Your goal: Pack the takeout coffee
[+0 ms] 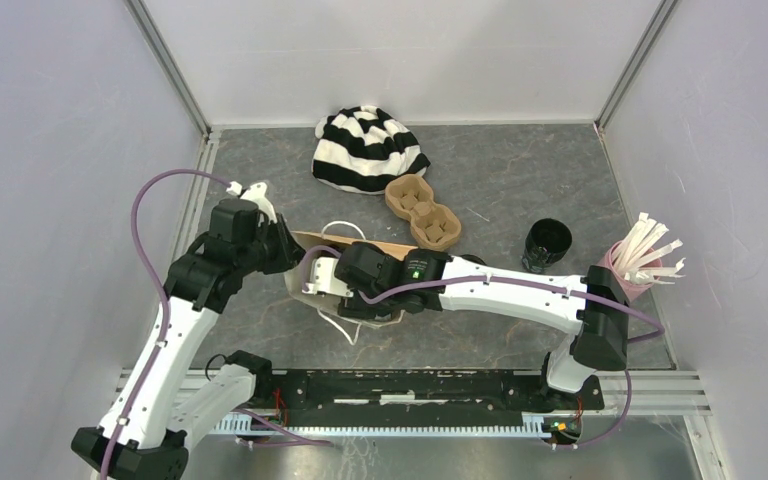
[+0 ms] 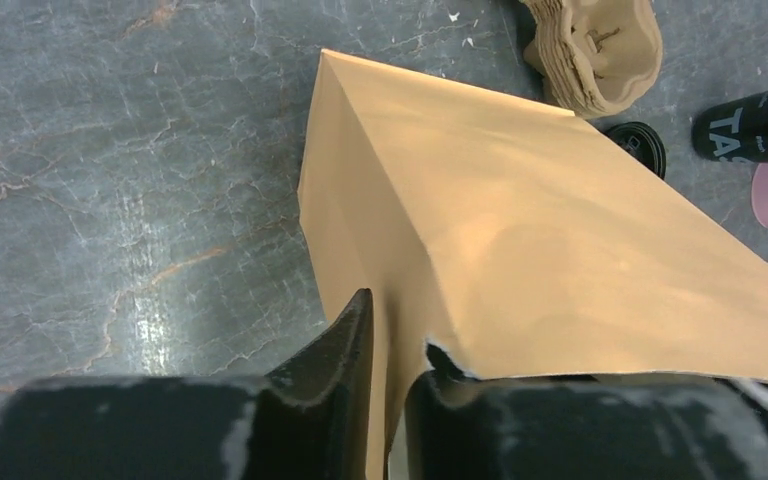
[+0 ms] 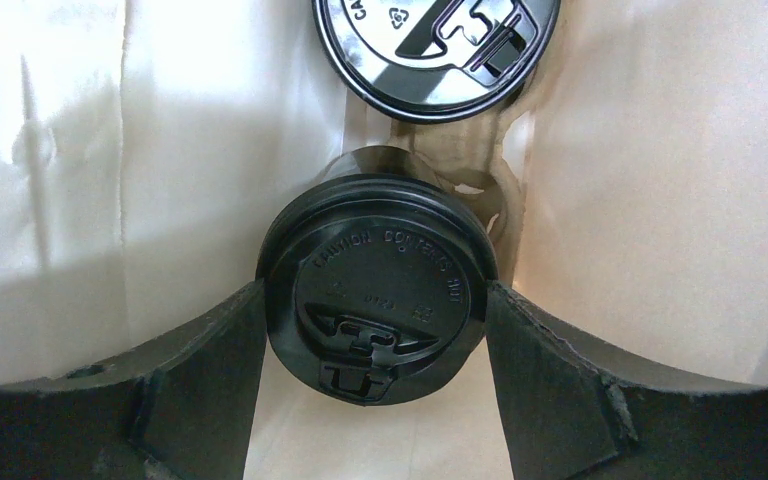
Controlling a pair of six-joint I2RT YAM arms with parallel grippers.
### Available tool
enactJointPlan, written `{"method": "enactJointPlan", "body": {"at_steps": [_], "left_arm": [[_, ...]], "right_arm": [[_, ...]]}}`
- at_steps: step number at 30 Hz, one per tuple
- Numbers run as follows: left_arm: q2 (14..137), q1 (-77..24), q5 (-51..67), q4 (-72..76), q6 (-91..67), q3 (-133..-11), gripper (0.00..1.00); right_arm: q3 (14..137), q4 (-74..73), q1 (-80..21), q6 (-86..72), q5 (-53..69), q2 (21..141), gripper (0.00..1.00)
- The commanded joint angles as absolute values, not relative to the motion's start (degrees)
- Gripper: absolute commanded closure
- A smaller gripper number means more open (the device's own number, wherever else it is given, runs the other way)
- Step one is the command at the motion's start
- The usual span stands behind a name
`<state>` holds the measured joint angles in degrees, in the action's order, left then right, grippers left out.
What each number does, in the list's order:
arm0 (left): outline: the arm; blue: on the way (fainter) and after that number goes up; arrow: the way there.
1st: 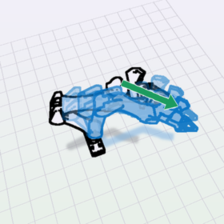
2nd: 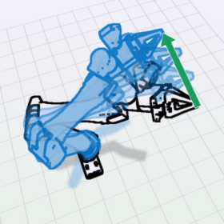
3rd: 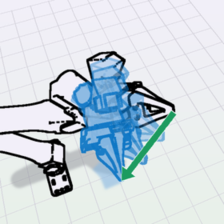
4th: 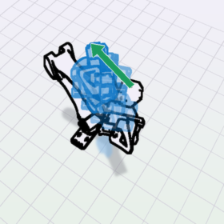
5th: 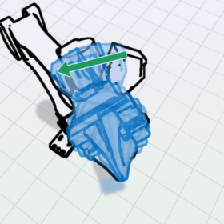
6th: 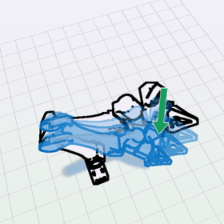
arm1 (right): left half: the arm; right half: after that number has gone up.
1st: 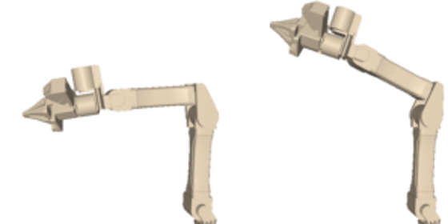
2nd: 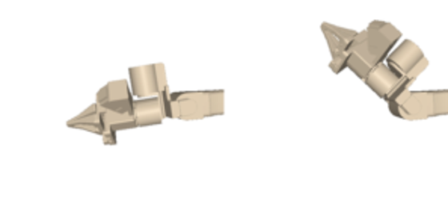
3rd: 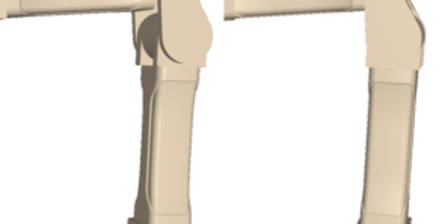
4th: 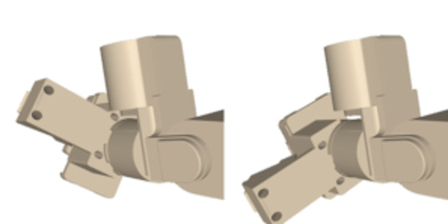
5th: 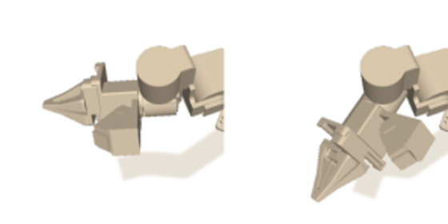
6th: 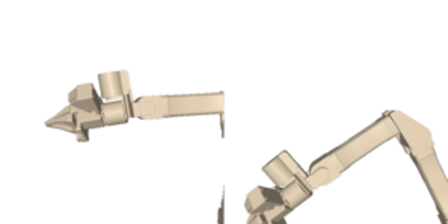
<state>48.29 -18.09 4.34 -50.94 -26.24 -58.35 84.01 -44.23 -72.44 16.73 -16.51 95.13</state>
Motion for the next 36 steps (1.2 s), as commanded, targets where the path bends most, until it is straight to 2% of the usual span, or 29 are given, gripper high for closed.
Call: {"method": "enactJointPlan", "body": {"at_steps": [1, 5, 11, 21, 31, 36], "left_arm": [[46.97, -18.11, 2.29, -46.05, -26.37, -58.35, 0.83], [39.72, -18.11, 4.38, -31.65, -25.69, -50.79, 0.96], [33.66, -18.12, 8.67, -21.32, -24.16, -42.14, 0.98], [24.49, -18.16, 9.64, -21.69, -22.54, -35.91, 0.98], [25.39, -18.19, 10.74, -22.43, -23.52, -35.98, 0.98], [25.80, -18.19, 10.73, -23.88, -23.62, -36.43, 0.98]], "right_arm": [[86.31, -43.98, -72.75, 14.64, -17.63, 94.09, 0.46], [86.08, -43.94, -72.76, 14.46, -19.79, 93.84, 0.46], [82.78, -40.82, -72.71, 16.83, -22.27, 91.54, 0.45], [66.01, -27.54, -70.89, 28.96, -18.36, 82.11, 0.49], [67.66, -26.98, -69.21, 30.56, -17.40, 83.66, 0.49], [70.12, -28.93, -68.99, 29.96, -20.87, 86.07, 0.49]]}}
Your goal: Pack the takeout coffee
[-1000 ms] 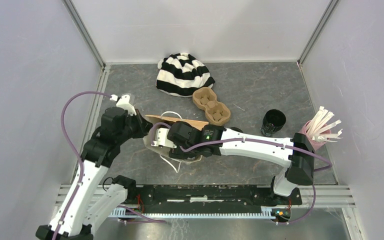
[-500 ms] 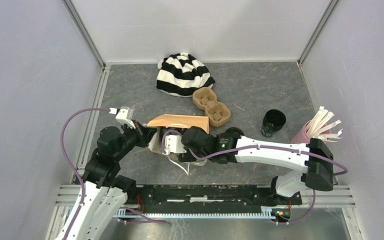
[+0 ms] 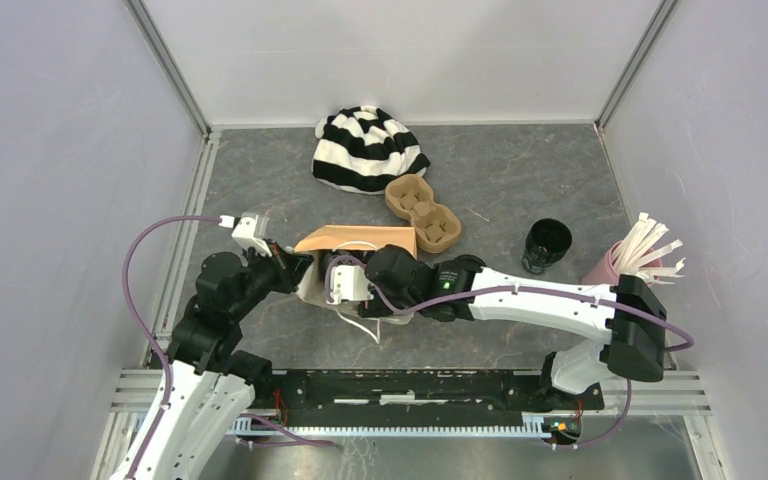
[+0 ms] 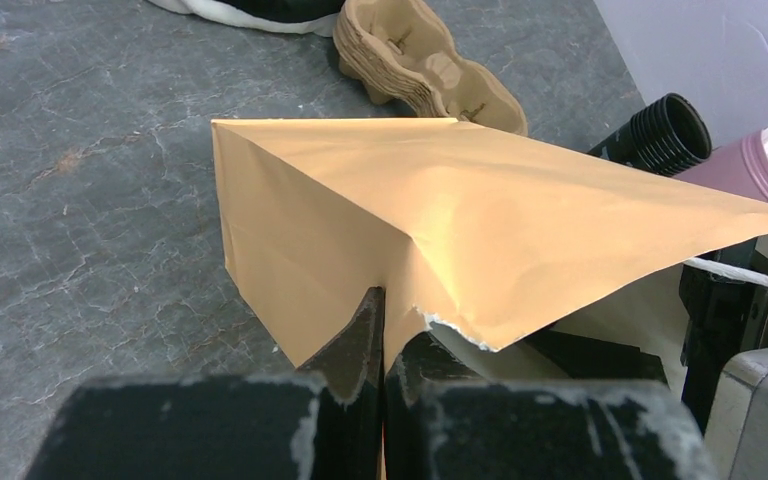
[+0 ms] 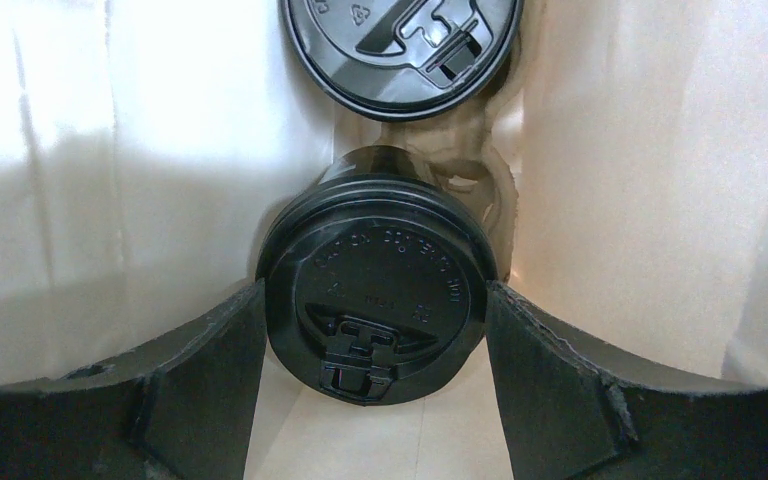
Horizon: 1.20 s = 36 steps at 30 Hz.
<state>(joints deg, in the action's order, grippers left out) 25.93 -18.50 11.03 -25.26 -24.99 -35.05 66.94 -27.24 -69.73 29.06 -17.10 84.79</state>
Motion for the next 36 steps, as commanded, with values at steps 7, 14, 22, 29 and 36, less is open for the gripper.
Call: {"method": "enactJointPlan", "body": {"at_steps": [7, 14, 22, 29, 36], "left_arm": [[28.75, -18.24, 13.10, -24.82, -22.90, -37.18, 0.98], [31.20, -18.46, 13.96, -25.04, -22.55, -38.75, 0.98], [35.89, -18.45, 13.19, -29.25, -21.18, -45.36, 0.98], [37.06, -18.46, 10.76, -31.81, -21.10, -46.67, 0.98], [38.84, -18.52, 8.73, -33.58, -21.24, -48.07, 0.98]], "right_arm": [[71.59, -28.57, -68.99, 29.51, -24.62, 86.22, 0.49], [73.30, -28.54, -68.98, 33.09, -29.79, 88.42, 0.50], [76.54, -30.57, -68.89, 34.23, -30.05, 92.15, 0.50], [79.56, -32.41, -68.95, 30.99, -25.99, 91.69, 0.52], [78.08, -31.75, -69.02, 29.46, -28.54, 89.97, 0.51]]}}
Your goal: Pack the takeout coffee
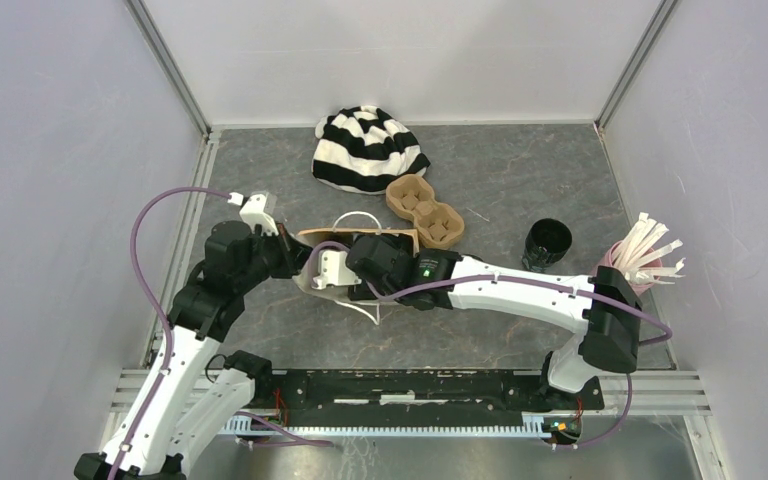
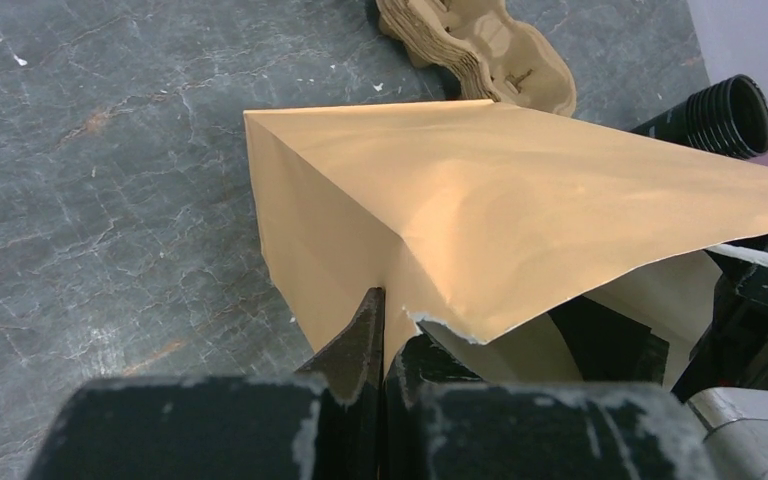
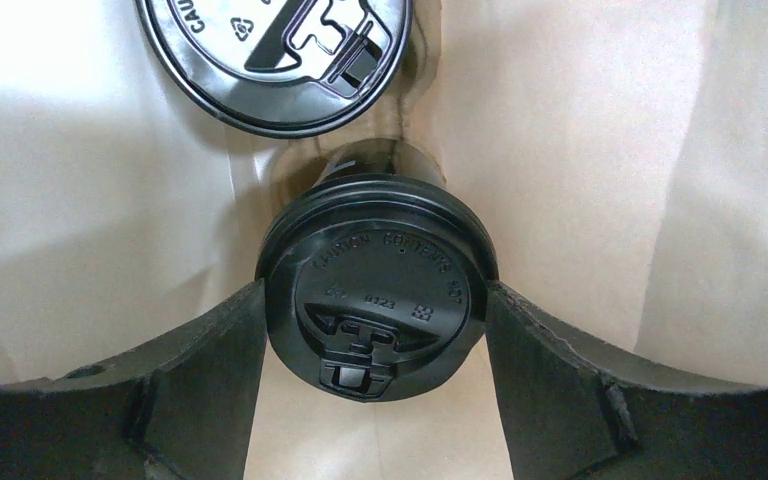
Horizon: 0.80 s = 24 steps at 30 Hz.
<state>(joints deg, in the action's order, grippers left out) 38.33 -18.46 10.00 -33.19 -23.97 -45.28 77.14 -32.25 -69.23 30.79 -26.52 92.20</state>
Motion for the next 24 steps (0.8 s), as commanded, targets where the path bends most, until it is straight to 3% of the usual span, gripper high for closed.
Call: {"method": "enactJointPlan", "body": {"at_steps": [1, 24], "left_arm": [[38.93, -18.54, 8.79, -33.64, -21.23, -48.19, 0.98], [39.82, -18.48, 13.89, -34.53, -23.38, -47.99, 0.98]], "right_arm": [[78.12, -32.10, -69.01, 29.80, -29.41, 90.49, 0.51], [68.08, -17.04, -63.43, 34.92, -22.56, 90.17, 0.51]]}}
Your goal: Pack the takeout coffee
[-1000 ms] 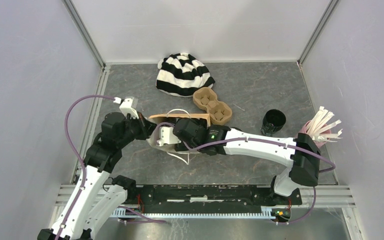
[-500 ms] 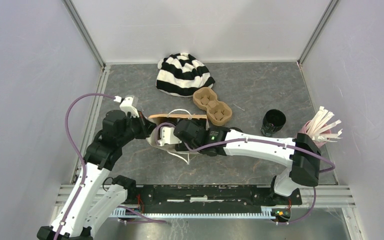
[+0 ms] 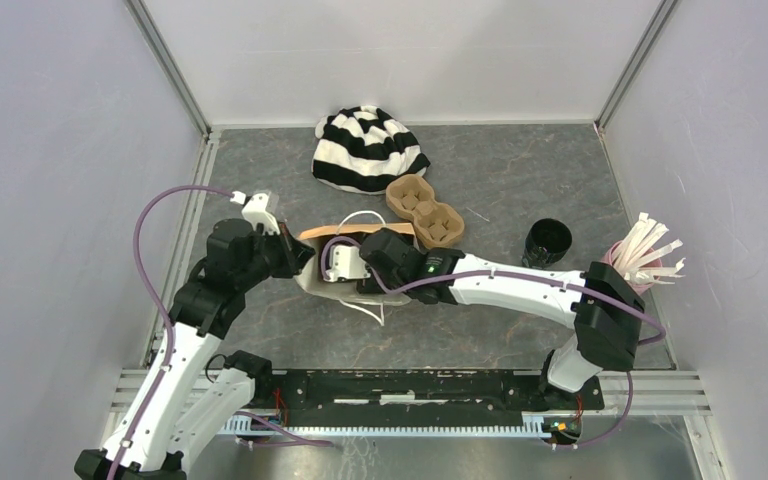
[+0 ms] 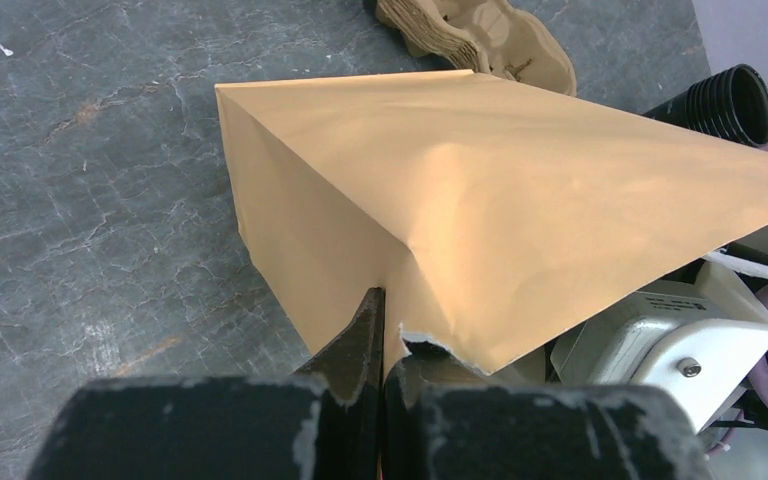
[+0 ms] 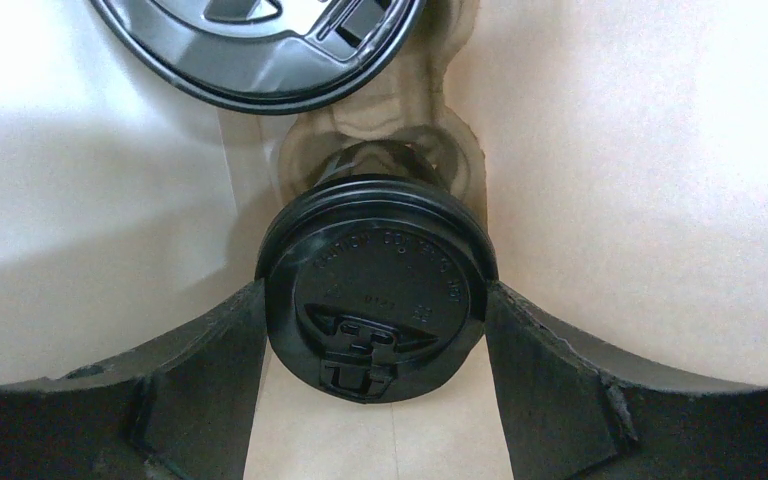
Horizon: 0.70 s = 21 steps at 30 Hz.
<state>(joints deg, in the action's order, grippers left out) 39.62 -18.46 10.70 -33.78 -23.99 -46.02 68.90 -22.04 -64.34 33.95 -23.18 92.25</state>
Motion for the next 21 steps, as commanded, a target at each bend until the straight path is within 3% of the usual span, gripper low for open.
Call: {"method": "enactJointPlan", "body": {"at_steps": [1, 13, 21], "left_arm": [[39.69, -18.47, 13.70, -34.85, -23.49, -48.00, 0.98], [37.26, -18.41, 17.49, -34.21, -25.19, -46.87, 0.98], [38.07, -18.46, 18.20, -34.84, -24.84, -47.59, 0.98]], "right_arm": [[67.69, -16.80, -63.36, 34.89, -22.50, 89.75, 0.51], [60.92, -9.97, -61.20, 34.72, -22.45, 86.35, 0.51], [63.59, -12.26, -60.91, 34.25, -20.31, 87.01, 0.51]]}}
